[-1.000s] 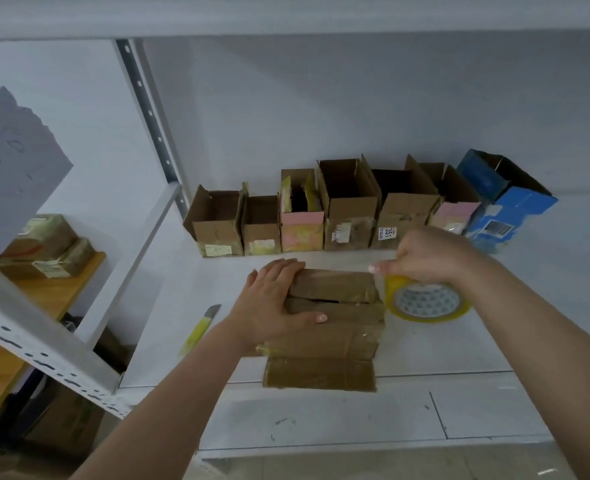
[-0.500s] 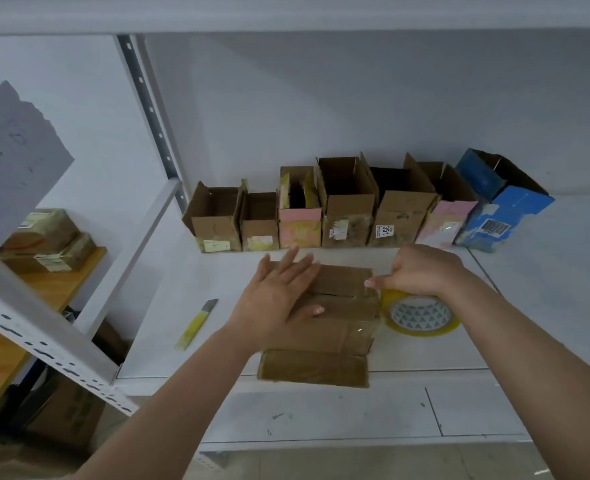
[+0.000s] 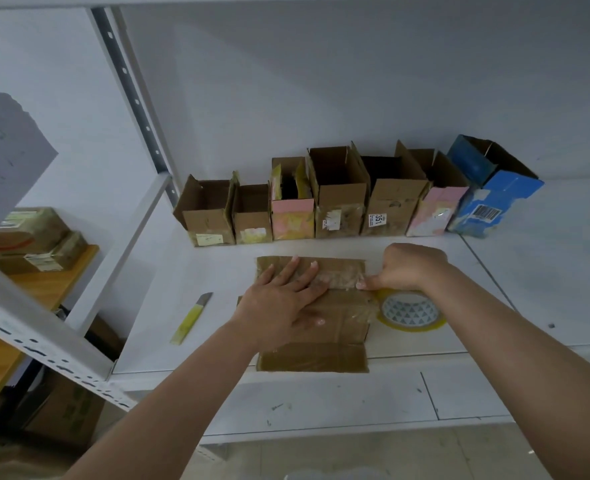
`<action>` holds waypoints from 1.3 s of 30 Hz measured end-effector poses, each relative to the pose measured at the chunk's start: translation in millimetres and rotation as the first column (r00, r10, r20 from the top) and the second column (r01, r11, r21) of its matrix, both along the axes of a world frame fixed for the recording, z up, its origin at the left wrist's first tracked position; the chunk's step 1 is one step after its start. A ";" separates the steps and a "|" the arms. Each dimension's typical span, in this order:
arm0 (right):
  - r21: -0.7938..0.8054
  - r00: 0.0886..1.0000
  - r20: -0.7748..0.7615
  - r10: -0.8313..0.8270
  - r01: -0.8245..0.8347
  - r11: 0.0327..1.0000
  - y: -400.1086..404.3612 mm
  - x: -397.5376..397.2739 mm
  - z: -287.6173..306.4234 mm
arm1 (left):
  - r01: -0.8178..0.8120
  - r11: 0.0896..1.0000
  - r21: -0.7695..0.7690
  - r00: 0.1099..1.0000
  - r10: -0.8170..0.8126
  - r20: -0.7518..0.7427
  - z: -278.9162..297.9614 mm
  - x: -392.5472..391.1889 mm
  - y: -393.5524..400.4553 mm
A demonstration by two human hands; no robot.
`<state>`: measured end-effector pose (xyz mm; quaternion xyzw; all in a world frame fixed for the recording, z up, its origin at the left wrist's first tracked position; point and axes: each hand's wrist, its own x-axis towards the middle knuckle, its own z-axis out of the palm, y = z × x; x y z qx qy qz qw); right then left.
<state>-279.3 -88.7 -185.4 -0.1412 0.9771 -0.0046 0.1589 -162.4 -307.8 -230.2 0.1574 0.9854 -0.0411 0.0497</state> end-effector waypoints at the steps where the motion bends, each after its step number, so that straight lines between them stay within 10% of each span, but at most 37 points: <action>1: -0.025 0.999 0.024 -0.026 0.026 0.999 2.1 -0.1 -1.6 | -0.003 1.000 0.001 1.000 0.003 0.003 0.8 0.0 0.2; 11: -0.480 0.970 0.220 -0.104 0.201 0.854 9.6 8.0 -23.8 | 0.011 0.997 0.082 0.993 -0.021 0.120 34.2 -6.0 -19.4; 19: -0.305 0.986 0.090 -0.143 0.164 0.938 -3.5 22.1 -14.8 | -0.086 0.983 0.160 0.994 0.074 0.076 10.6 2.8 14.7; 22: -0.201 0.991 -0.040 -0.124 0.114 0.973 -14.2 25.6 -6.3 | -0.147 0.598 0.788 0.962 0.273 -0.028 17.3 10.1 -0.9; 24: -0.203 0.993 -0.015 -0.121 0.115 0.972 -15.9 27.4 -6.3 | -0.195 0.397 0.897 0.767 0.632 -0.113 10.2 14.0 -23.3; 29: -0.249 0.991 0.037 -0.128 0.134 0.959 -16.7 30.1 -5.3 | -0.847 0.353 0.396 0.430 0.895 0.121 -36.7 28.6 -84.8; 39: -0.354 0.991 0.061 -0.120 0.134 0.926 -10.7 33.2 -8.8 | -0.902 0.266 0.341 0.375 0.874 0.309 -33.9 21.8 -106.2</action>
